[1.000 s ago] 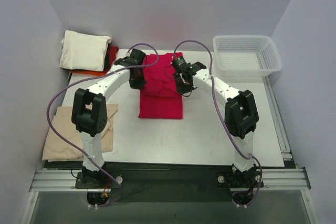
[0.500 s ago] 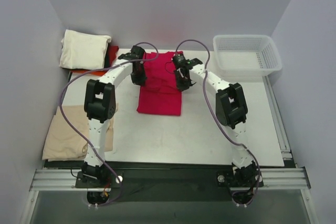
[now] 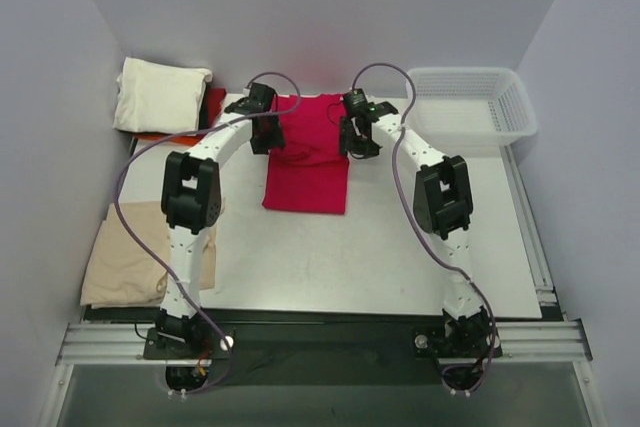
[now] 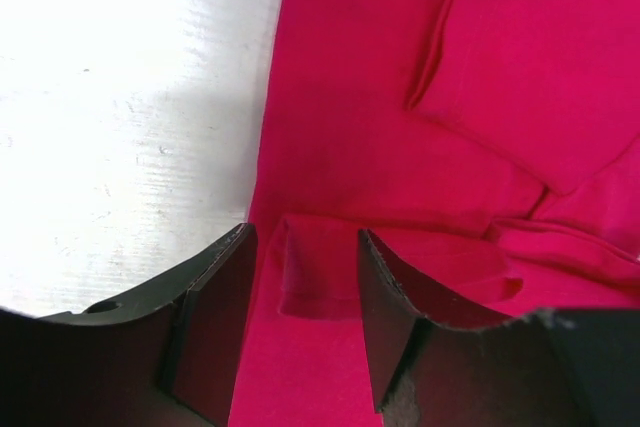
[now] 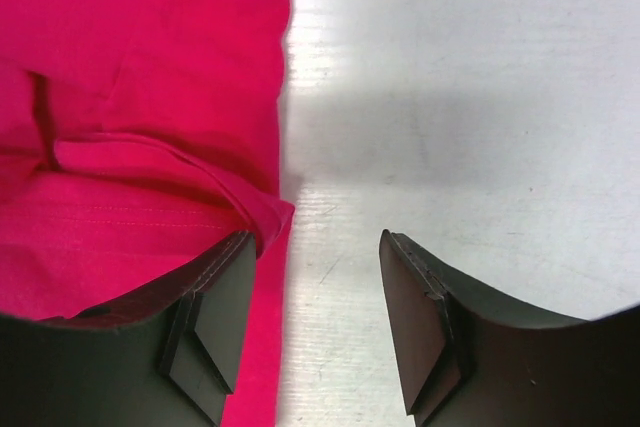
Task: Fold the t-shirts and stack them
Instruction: Fold the folded rectangular tshirt in 1/3 of the way
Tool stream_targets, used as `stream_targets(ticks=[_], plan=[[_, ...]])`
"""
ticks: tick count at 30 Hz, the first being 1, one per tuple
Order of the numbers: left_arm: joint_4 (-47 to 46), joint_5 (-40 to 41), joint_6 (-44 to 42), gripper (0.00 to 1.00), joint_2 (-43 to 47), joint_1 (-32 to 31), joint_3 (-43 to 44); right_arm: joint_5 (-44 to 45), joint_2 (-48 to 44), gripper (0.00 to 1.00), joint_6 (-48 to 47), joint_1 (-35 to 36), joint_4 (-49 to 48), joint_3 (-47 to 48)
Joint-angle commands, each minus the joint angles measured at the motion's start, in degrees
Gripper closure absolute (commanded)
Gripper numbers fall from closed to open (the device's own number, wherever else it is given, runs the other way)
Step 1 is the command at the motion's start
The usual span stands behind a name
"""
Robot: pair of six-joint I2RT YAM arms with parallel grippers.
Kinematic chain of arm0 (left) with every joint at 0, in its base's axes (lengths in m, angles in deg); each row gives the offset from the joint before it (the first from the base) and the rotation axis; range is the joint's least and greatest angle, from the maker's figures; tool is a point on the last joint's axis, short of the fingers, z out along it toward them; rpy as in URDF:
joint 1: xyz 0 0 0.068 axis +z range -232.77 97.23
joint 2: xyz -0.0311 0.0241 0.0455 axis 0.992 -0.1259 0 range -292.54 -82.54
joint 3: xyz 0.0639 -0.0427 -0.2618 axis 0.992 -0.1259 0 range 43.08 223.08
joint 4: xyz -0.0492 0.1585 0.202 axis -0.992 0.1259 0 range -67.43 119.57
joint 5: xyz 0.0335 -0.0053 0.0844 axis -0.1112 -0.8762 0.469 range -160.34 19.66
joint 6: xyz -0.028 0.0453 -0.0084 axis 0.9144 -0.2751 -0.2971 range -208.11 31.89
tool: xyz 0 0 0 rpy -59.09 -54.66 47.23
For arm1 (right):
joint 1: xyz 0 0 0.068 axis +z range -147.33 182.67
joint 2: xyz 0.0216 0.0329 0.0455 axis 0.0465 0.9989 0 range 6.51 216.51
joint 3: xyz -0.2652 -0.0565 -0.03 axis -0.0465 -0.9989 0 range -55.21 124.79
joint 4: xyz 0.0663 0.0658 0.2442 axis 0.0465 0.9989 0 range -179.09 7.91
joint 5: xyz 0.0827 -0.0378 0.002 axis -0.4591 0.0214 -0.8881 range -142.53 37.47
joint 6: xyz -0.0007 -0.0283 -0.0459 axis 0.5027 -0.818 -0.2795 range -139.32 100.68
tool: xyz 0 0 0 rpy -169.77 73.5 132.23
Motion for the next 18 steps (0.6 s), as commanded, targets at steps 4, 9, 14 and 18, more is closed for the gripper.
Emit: stream_targets(ticks=[4,9,14,18], plan=[[-14.3,4.51,-0.31,0.45,14.66,-1.88,-9.29,2.14,-7.59,0.48,0.07,0.91,-0.17,-5.61],[-20.91,6.27,0.83,0.44,23.02,-2.15,-21.69,4.25,-15.14,0.48,0.24,3.81,-4.73,-16.52],[-18.99,2.67,-1.18,0.44,23.65,-2.41,-23.11,3.46,-17.62,0.48,0.15,6.36,-5.79,-21.72],[-16.0,0.47,-2.68,0.44,22.95,-3.2,-24.16,1.62,-16.65,0.48,0.24,7.42,-5.71,-22.16]])
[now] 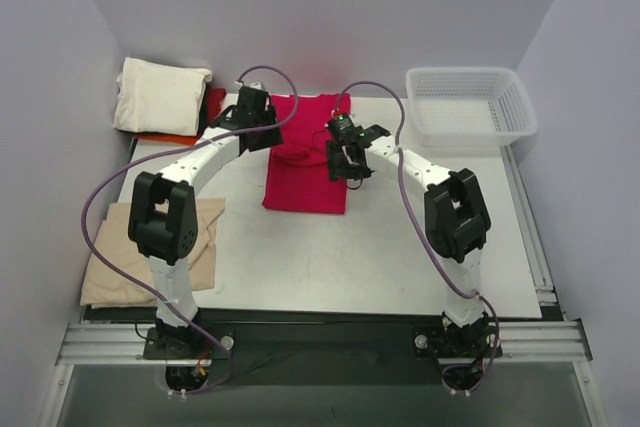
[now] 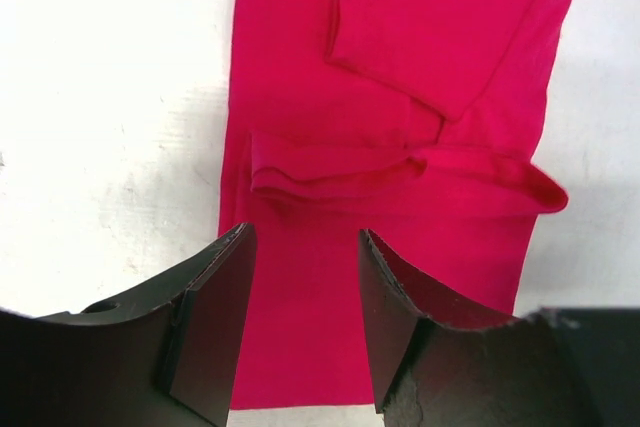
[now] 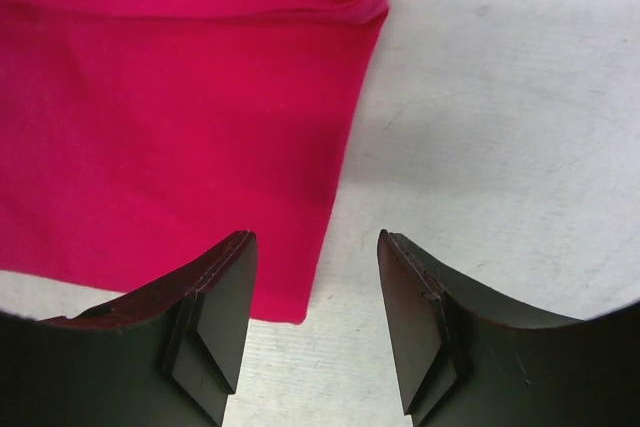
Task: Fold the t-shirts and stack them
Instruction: Fold the folded rectangular tshirt in 1/3 of the way
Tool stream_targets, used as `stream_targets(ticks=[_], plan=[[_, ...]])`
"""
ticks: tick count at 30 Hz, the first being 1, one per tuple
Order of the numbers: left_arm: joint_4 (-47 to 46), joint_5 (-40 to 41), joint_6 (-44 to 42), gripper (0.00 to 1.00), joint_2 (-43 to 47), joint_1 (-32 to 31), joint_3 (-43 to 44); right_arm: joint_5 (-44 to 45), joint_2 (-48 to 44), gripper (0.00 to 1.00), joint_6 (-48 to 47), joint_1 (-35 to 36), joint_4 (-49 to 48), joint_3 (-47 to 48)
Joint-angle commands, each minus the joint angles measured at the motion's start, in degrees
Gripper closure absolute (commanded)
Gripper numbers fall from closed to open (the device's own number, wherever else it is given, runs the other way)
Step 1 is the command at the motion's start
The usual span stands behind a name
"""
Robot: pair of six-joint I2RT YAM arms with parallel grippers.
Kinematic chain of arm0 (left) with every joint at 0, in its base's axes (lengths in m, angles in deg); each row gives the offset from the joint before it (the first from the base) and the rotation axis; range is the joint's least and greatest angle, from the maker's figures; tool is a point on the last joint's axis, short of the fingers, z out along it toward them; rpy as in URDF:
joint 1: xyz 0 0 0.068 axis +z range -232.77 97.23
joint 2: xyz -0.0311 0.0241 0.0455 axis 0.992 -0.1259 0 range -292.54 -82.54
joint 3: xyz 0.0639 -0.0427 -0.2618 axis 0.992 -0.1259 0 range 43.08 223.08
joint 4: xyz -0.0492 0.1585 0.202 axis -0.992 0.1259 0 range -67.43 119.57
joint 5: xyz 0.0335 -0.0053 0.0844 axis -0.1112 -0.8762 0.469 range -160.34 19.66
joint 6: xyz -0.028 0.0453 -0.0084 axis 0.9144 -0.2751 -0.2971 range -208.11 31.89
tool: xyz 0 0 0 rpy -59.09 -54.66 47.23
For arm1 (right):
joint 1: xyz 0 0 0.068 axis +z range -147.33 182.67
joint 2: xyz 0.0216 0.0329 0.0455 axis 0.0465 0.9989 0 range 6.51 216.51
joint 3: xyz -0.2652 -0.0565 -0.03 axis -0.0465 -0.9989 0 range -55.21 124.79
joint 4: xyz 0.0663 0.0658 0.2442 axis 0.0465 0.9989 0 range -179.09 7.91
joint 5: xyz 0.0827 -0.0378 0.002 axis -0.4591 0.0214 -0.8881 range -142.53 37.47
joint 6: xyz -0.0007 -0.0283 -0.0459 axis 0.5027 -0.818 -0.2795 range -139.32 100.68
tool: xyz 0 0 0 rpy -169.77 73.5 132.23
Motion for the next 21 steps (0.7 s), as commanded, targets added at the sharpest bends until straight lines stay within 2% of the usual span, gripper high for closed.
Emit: stream_targets(ticks=[1,8,12,16,21], plan=[[-0.03,-2.72,-2.05,0.44,0.5,-0.86,-2.23,-0.35,-0.94,0.48,0.52,0.25,0.13,-0.53],[1.8,-5.1,-1.79,0.45,-3.71,-1.31,-0.85,-2.1,4.16,0.48,0.44,-0.45,0.04,5.09],[7.86,-5.1,0.14,0.46,-9.42,-1.22,3.02,-5.27,8.29,0.48,1.93,-1.77,1.18,10.54],[6.74,-5.88,0.85,0.46,-10.4,-1.31,1.8,-5.8,11.28,0.49,2.37,-2.74,2.24,14.32],[7.96,-5.54,0.59,0.46,-13.11,-1.31,4.95,-7.38,14.09,0.49,1.93,-3.44,2.68,18.72]])
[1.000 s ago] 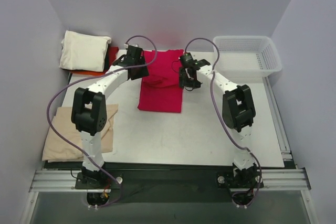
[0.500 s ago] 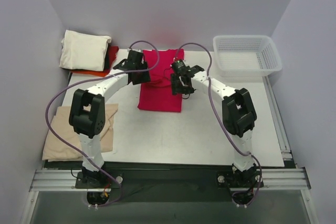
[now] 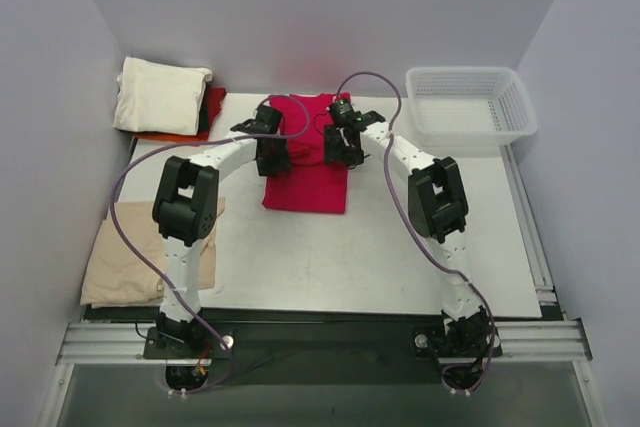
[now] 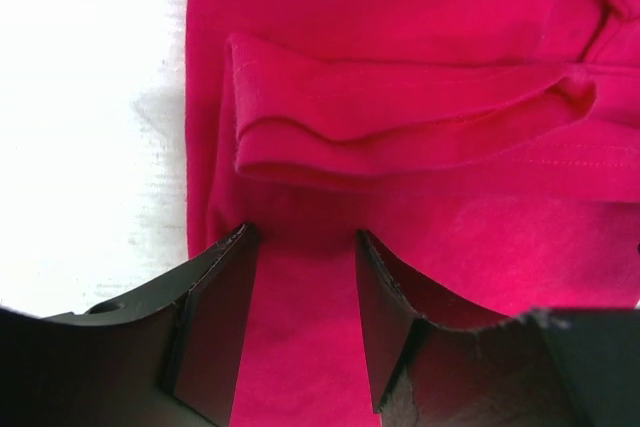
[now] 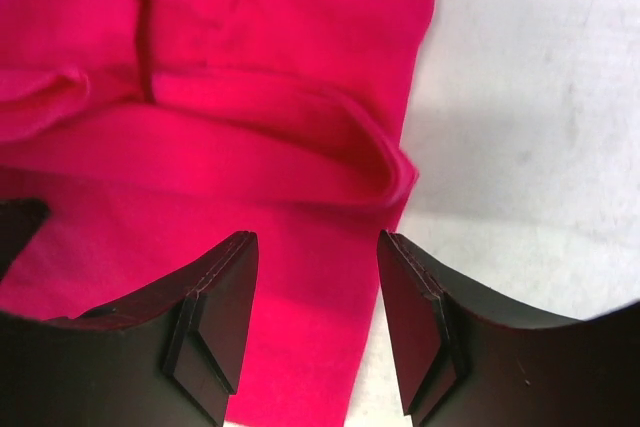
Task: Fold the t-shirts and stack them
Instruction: Fold the folded rectangular tshirt in 1/3 of the way
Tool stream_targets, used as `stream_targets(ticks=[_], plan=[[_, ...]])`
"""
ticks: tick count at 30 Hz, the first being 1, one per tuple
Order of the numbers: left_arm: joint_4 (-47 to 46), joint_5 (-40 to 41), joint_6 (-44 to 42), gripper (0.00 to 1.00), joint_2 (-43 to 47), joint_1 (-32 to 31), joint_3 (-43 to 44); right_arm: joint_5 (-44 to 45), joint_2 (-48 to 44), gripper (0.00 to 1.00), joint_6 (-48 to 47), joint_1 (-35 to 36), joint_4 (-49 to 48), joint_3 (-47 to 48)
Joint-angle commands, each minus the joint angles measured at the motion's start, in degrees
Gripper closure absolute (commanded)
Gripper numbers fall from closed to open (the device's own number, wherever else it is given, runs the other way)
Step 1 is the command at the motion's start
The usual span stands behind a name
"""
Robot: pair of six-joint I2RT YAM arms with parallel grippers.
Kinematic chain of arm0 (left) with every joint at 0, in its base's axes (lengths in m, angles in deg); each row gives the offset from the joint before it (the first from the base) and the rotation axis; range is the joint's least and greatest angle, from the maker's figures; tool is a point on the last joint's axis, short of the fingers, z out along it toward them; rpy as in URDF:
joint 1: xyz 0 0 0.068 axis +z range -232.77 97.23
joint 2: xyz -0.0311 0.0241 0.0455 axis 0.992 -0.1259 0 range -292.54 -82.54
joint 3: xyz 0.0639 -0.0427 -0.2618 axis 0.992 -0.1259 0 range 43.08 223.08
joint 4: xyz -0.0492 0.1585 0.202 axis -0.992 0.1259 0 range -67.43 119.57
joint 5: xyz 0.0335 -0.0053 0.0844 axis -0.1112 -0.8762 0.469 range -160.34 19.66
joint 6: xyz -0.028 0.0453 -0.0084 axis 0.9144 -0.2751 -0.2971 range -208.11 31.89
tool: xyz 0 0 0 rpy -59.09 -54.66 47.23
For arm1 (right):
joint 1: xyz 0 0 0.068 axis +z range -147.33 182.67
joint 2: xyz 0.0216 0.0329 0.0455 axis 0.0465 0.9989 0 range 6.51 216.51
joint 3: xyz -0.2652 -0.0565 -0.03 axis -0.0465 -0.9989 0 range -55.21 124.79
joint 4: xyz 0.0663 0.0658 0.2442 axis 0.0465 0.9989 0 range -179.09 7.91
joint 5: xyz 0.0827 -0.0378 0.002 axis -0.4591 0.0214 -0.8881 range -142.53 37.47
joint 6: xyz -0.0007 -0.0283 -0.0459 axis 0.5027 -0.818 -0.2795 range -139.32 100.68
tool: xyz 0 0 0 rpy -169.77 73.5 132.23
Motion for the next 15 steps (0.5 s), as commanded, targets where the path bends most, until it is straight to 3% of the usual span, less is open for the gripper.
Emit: stream_targets(ticks=[1,15], plan=[[1.4,-0.16,0.43,0.46,-1.93,-0.04,4.21,-1.33,1.96,0.49,0.32,-0.66,1.91,4.49],[-3.43,10.12,3.33,0.46,-7.65,0.14,13.18,-0.45,5.76,0.49,0.14,-4.09,2.79,13.73]])
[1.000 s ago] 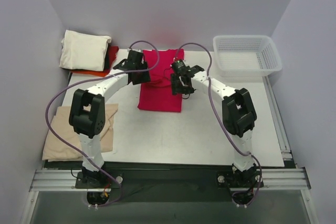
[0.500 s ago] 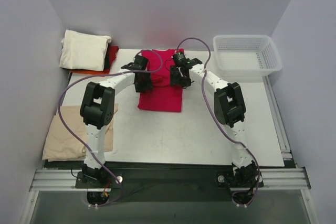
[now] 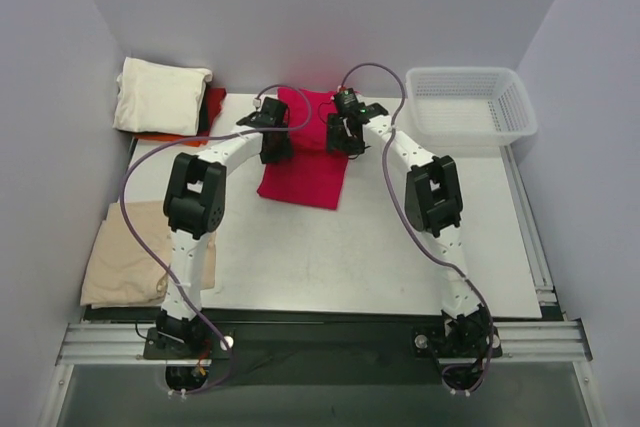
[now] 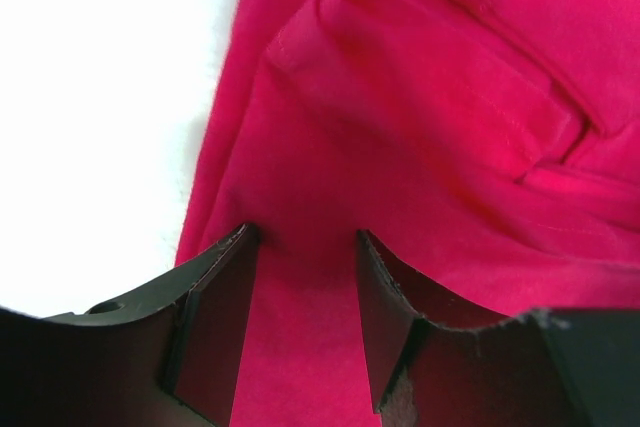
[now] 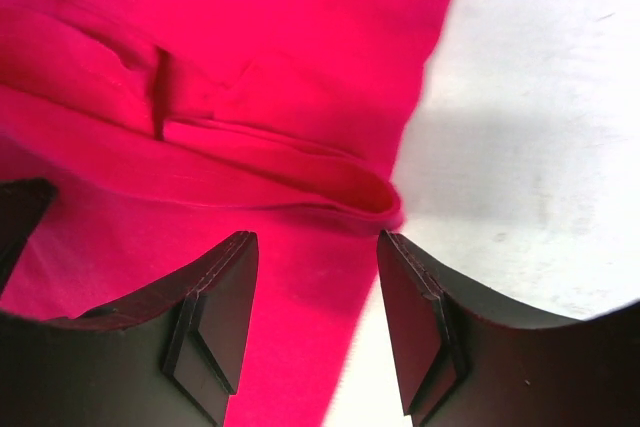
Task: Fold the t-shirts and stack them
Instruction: Fold the folded rectangular tshirt in 1/3 of the way
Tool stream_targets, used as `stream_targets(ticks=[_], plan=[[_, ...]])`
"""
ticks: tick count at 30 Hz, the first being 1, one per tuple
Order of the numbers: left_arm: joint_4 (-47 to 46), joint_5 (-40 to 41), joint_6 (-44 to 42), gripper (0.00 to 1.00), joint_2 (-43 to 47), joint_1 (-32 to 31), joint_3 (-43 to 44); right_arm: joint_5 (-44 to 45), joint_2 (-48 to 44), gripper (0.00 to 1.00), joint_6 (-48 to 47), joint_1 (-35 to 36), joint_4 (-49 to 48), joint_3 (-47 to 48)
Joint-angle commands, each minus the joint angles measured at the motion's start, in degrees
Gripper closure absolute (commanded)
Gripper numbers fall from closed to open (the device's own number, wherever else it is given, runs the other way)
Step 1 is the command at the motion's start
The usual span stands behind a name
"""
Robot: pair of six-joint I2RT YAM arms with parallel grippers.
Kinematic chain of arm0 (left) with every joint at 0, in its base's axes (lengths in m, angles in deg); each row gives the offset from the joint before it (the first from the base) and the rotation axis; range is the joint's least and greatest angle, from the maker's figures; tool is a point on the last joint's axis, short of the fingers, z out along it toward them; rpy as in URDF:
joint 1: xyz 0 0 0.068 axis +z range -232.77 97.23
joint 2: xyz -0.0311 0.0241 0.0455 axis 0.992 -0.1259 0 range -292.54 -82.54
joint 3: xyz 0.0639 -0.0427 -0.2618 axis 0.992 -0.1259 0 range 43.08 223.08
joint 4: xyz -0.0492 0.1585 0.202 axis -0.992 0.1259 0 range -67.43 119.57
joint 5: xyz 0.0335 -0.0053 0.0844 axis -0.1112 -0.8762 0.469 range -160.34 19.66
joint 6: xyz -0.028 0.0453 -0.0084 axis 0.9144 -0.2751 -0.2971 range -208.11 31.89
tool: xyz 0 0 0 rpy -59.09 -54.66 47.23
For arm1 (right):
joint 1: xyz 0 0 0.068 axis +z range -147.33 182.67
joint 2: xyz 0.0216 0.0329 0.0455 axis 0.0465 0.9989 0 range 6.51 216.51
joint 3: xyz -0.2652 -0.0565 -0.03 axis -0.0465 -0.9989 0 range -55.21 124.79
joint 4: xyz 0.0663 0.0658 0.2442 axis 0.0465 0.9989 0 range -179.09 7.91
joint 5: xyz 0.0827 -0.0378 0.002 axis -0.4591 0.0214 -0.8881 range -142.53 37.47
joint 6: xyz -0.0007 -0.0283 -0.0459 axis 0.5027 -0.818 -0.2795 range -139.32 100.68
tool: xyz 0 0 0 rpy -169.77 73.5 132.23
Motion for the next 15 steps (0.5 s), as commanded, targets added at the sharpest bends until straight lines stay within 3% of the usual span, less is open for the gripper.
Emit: stream_targets(ticks=[1,9,15], plan=[[-3.06,4.75,1.37,0.46,-0.96,0.14,3.67,0.77,-1.37,0.49,0.16,-1.54,1.9,2.23],[-0.61,5.37,-1.53,0.46,3.78,0.58,4.9,1.39,-9.88,0.49,-0.1,-2.86,3.21,-6.46],[2.48,-6.39,-7.85,0.44,9.58,3.12,-1.83,-3.79,-18.67,0.48,0.16,-0.93,2.95,-21.75]])
